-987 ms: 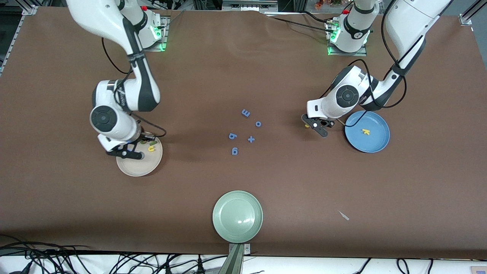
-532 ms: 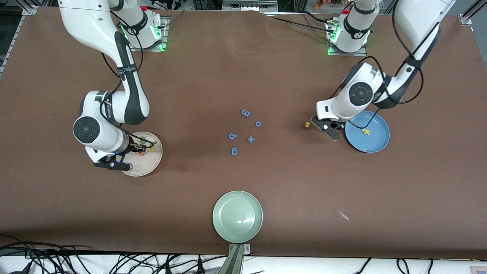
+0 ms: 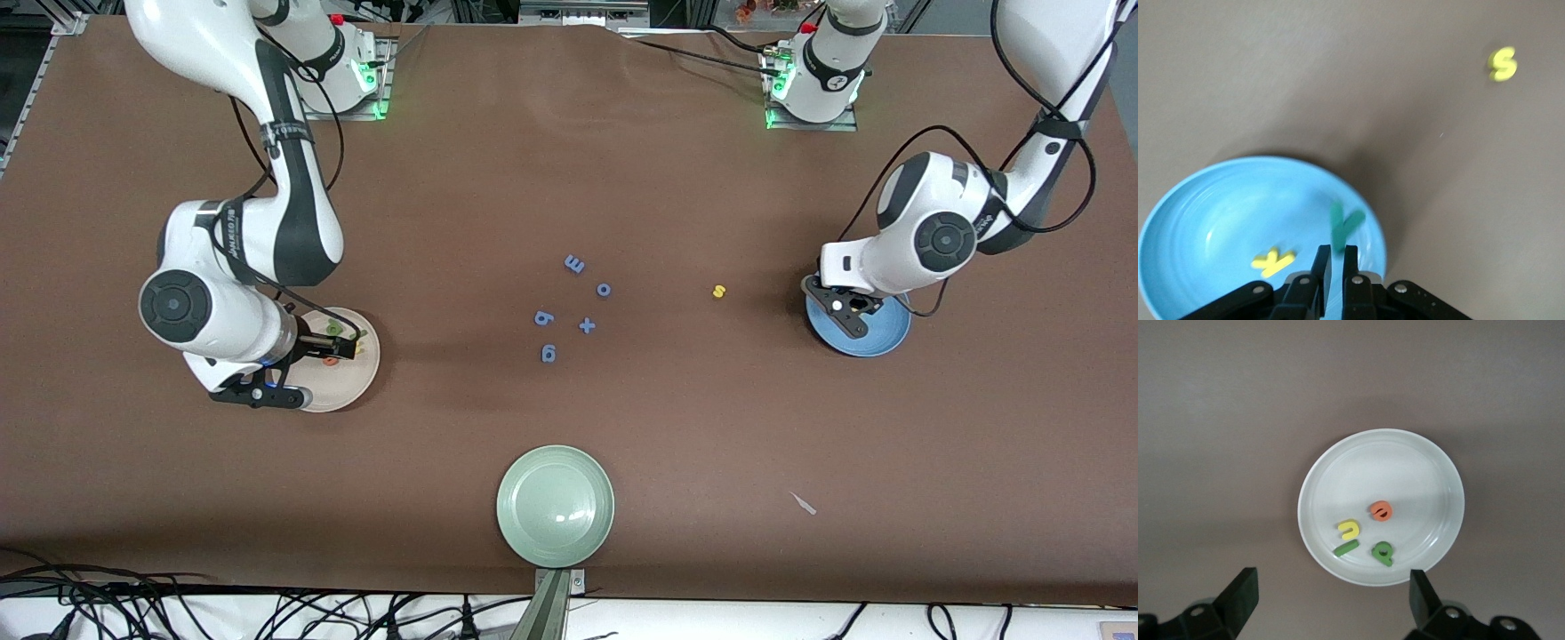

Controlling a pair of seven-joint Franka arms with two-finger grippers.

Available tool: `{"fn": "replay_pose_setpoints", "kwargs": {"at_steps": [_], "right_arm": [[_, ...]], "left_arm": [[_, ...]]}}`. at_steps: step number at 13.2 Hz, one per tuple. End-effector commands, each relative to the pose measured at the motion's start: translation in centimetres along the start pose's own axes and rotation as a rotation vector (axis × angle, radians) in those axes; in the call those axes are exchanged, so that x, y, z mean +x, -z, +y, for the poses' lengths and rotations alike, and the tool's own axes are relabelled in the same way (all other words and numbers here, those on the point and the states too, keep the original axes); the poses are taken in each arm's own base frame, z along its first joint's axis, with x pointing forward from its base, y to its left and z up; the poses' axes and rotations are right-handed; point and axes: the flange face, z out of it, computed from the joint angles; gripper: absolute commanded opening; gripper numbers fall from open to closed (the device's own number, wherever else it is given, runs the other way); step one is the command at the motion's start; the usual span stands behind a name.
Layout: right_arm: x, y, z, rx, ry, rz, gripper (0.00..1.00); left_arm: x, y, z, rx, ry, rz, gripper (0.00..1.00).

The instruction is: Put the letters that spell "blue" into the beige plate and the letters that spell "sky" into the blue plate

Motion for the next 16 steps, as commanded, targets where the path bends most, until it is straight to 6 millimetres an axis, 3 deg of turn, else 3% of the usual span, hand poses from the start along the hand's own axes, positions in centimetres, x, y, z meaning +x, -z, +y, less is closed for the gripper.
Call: {"fn": "replay_pose_setpoints", "kwargs": {"at_steps": [1,2,3,4,5,6,7,9,11,14,16], "right_arm": [[-2.0,7.4,0.3,-0.03,0.03,0.023,1.0],[-3.0,10.1,0.8,-0.038,0.038,0.023,1.0],[-4.2,12.5,1.2,-0.028,0.04,0.008,1.0],[-5.5,14.4,2.0,-0.013,0.044,-0.008,1.0],[-6.5,16.3,2.8,0.003,0.049,-0.003,1.0],[-7.3,18.2,3.7,0.024,0.058,0.02,1.0],[-8.1,20.1,4.9,0.048,0.073,0.045,1.0],[-9.6,21.8,9.0,0.102,0.064,0.014,1.0],[-10.6,23.3,10.8,0.115,0.058,0.024,1.0],[-11.1,22.4,12.1,0.091,0.041,0.011,1.0],[-10.8,22.1,11.8,0.059,0.047,0.017,1.0]], "left_arm": [[-0.5,-0.6,-0.7,-0.012,-0.042,0.011,0.14],[-0.3,-0.6,-0.9,-0.003,-0.044,0.027,0.26],[-0.3,-0.7,-0.9,-0.004,-0.044,0.029,0.3],[-0.1,-0.5,-0.9,-0.007,-0.04,0.035,0.47],[0.7,0.4,-0.9,0.005,-0.023,0.051,0.81],[1.2,1.0,-0.8,0.008,0.015,0.063,0.95],[1.8,1.3,-0.3,0.009,0.051,0.069,0.96],[3.4,1.7,0.5,-0.057,0.148,0.115,0.99],[6.2,2.2,3.3,-0.082,0.125,0.134,0.99],[10.6,1.1,8.2,-0.081,0.175,0.19,0.99],[12.4,-0.8,10.0,-0.108,0.209,0.228,0.97]]}}
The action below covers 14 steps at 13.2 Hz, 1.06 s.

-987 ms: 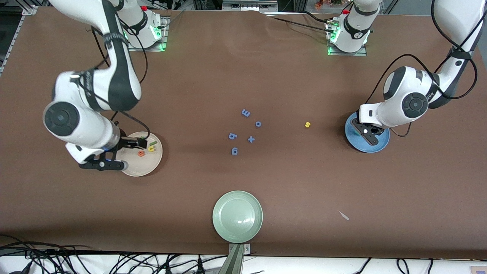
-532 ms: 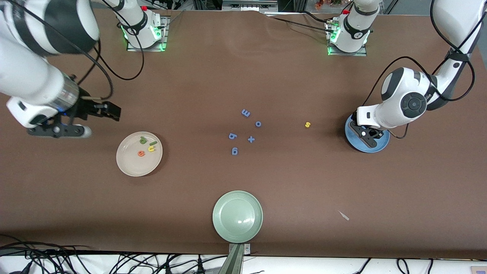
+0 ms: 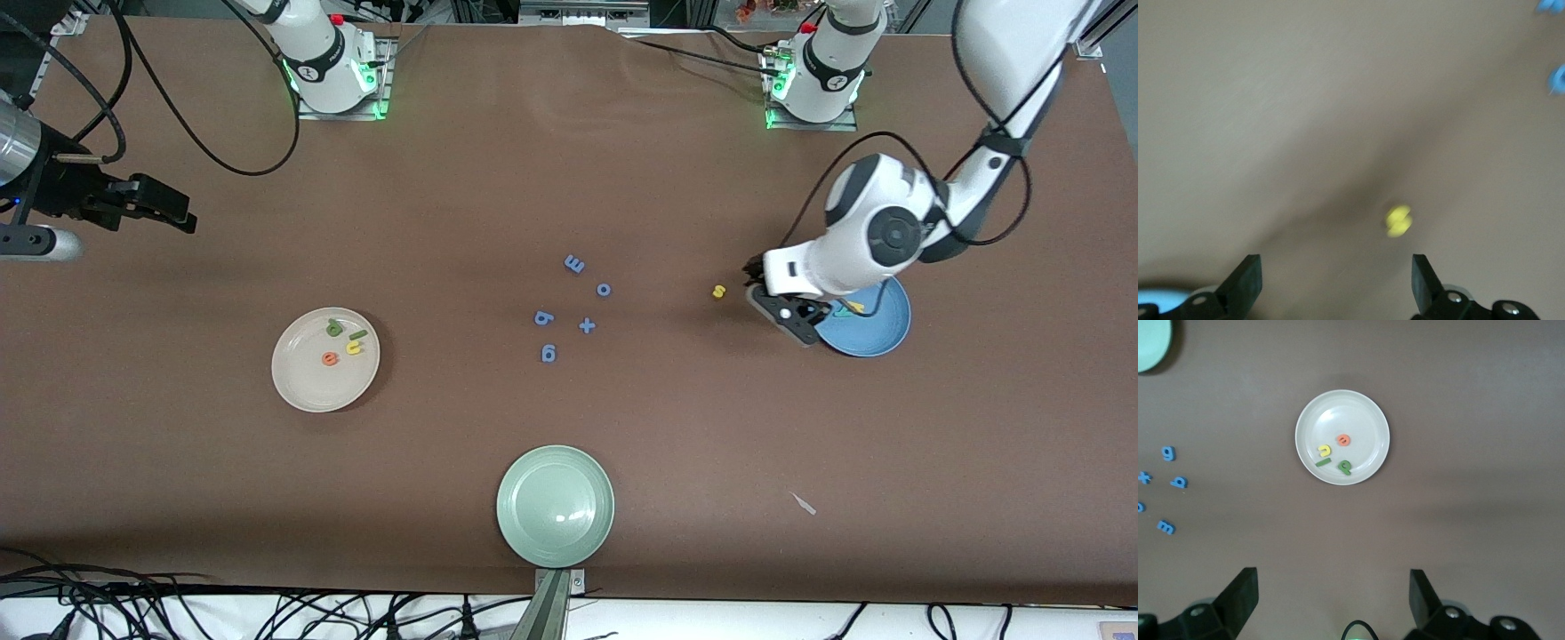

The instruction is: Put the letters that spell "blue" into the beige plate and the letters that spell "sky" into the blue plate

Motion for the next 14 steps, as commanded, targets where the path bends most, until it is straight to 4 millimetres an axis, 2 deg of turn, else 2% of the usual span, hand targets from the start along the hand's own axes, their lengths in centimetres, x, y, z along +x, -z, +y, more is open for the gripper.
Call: {"fn": "replay_pose_setpoints", "kwargs": {"at_steps": [1,5,8,11,14], "right_arm": [[-0.4,-0.4,-0.5,-0.044,0.021,0.006,1.0],[0.3,-0.7,0.3,-0.075,0.02,0.015,1.0],[0.2,1.1,0.5,-0.085,0.018,0.043,1.0],[0.5,0.8,0.8,-0.105,0.012,0.043,1.0],[0.6,1.6,0.8,-0.099,-0.001,0.073,1.0]], "left_arm": [[0.8,-3.0,1.5,-0.047,0.046,0.035,0.96],[0.0,-4.9,3.0,-0.03,0.022,0.063,0.91],[-0.1,-5.7,4.2,0.052,0.01,0.046,0.91],[-0.5,-7.4,4.9,0.132,0.018,0.036,0.91],[-1.1,-8.5,5.1,0.137,0.008,0.02,0.91]]}}
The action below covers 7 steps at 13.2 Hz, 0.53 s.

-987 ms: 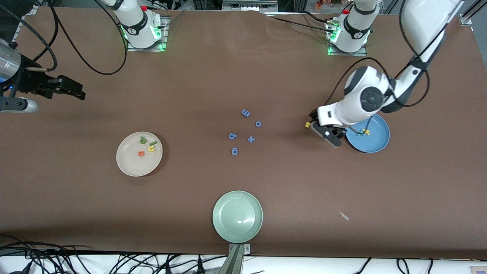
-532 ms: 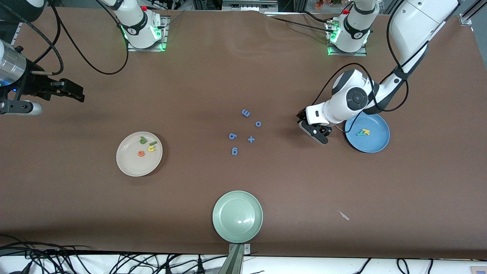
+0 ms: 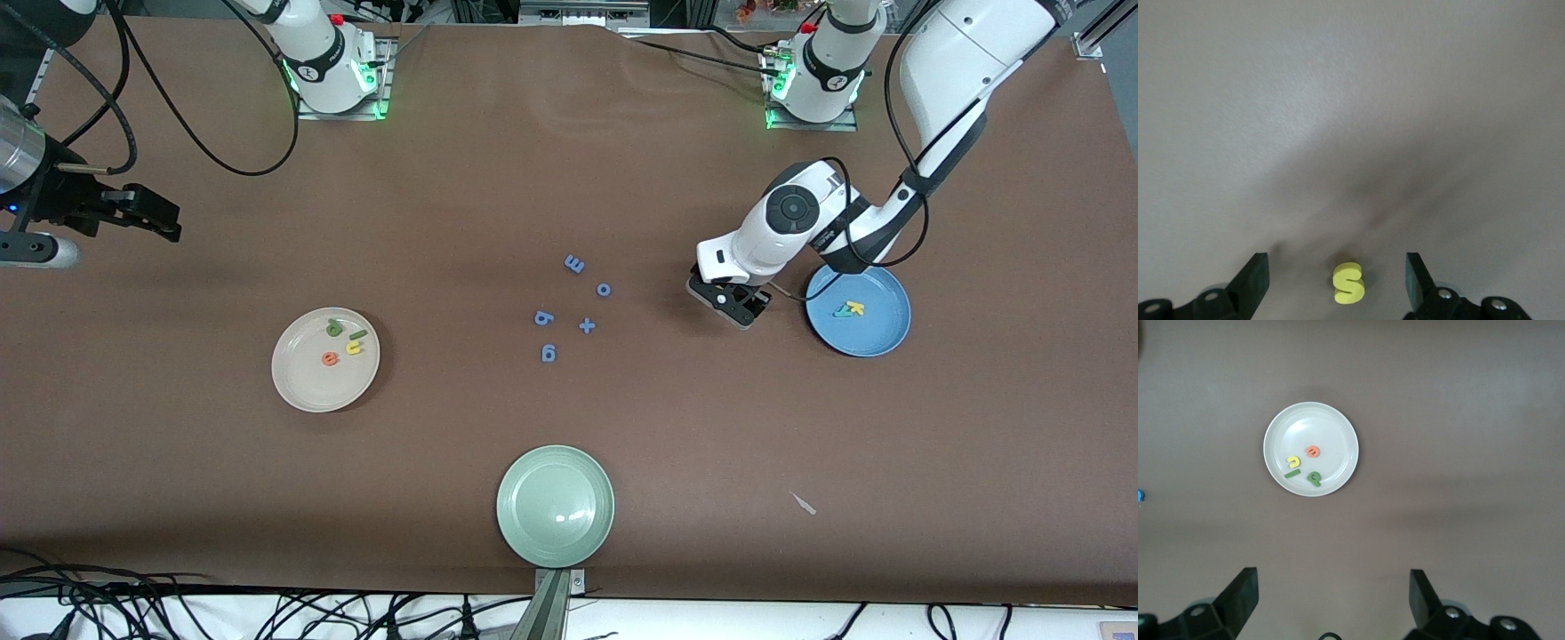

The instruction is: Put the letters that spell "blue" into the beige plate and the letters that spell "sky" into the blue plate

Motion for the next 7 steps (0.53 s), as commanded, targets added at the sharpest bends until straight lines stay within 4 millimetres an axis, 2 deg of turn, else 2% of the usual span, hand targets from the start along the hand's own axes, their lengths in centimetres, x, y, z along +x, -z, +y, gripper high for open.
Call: {"fn": "replay_pose_setpoints", "kwargs": {"at_steps": [1,5,7], "right_arm": [[0.25,0.9,0.1,0.0,0.004,0.02,1.0],[0.5,0.74,-0.14,0.032,0.001,0.024,1.0],[0.8,0.59,0.85,0.053,0.0,0.029,1.0]], "left_arm": [[-0.37,-0.62,0.0,0.006,-0.003,0.002,0.91],[-0.93,-1.12,0.36,0.002,-0.009,-0.012,0.78],[-1.14,-1.29,0.46,0.001,-0.007,-0.019,0.61]]}}
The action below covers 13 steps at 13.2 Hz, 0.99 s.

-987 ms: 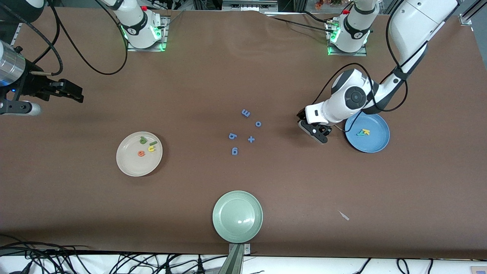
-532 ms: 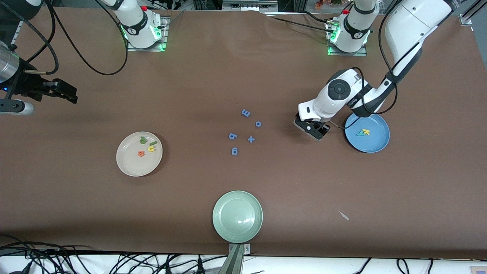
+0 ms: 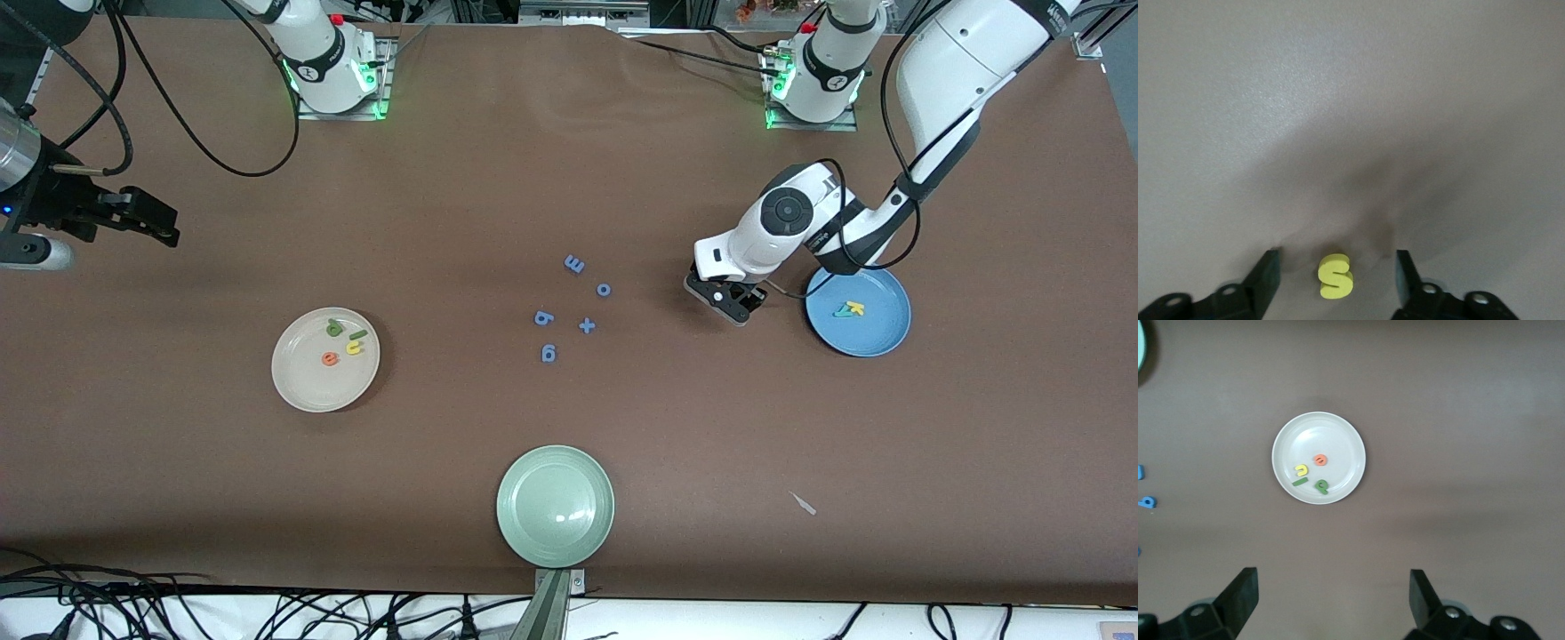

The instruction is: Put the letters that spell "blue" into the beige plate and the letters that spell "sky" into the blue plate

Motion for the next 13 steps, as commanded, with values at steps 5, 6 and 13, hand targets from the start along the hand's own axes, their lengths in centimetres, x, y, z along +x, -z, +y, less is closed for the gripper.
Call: {"fn": "replay_pose_setpoints", "kwargs": {"at_steps": [5,6,13], "right_arm": [[0.9,0.0,2.2,0.04,-0.011,0.011,1.0],[1.0,-0.1,2.2,0.041,-0.011,0.011,1.0],[1.8,-1.5,0.4,0.039,0.022,0.002,1.0]], "left_arm": [[-1.0,-0.5,0.0,0.018,-0.012,-0.015,0.56],[-1.3,-0.6,-0.1,0.019,-0.013,-0.02,0.56],[-1.3,-0.5,-0.2,0.025,-0.012,-0.022,0.38]]}}
